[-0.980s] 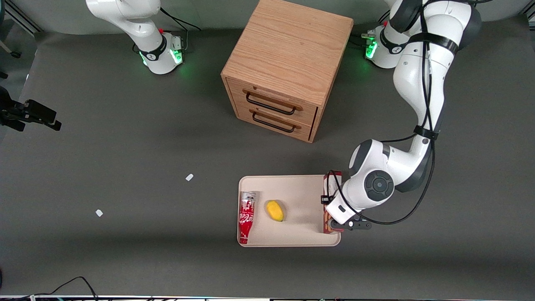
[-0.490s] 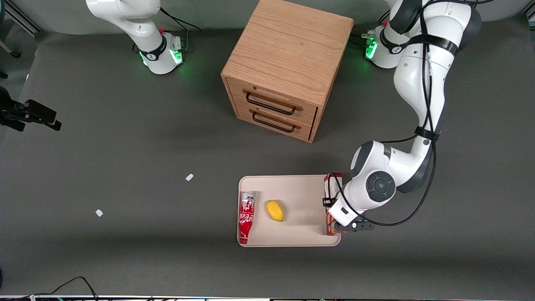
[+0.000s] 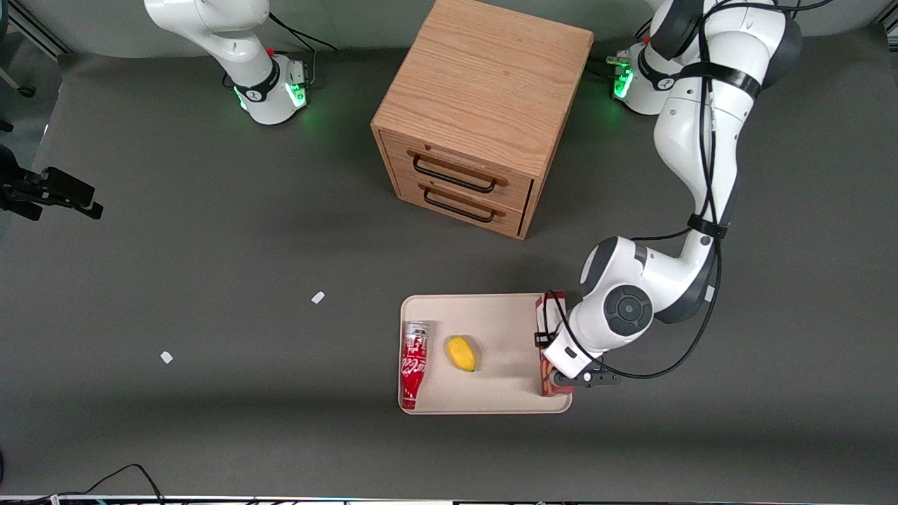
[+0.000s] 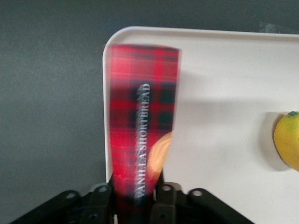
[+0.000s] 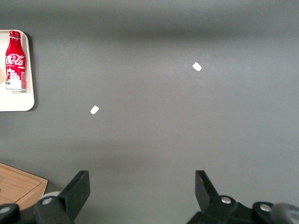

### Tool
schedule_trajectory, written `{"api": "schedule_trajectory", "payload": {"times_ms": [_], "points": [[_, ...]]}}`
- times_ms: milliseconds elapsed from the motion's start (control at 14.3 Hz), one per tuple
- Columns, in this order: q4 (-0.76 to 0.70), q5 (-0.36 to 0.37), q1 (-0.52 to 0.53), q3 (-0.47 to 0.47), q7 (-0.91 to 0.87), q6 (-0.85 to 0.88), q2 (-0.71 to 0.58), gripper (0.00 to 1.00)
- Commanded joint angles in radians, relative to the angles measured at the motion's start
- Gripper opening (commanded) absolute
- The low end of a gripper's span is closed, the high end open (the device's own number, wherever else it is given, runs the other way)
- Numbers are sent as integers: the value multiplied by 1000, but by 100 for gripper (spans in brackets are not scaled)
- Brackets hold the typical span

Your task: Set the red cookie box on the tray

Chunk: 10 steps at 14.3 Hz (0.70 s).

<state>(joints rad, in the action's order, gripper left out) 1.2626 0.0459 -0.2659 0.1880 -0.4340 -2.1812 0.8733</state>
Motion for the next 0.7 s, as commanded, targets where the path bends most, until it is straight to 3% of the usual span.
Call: {"api": "schedule_trajectory", "payload": {"times_ms": [0, 490, 630], "points": [[9, 29, -16, -10, -31, -19, -11, 100], [17, 29, -16, -10, -31, -19, -43, 100], [49, 20, -1, -10, -25, 1, -106, 100]]}}
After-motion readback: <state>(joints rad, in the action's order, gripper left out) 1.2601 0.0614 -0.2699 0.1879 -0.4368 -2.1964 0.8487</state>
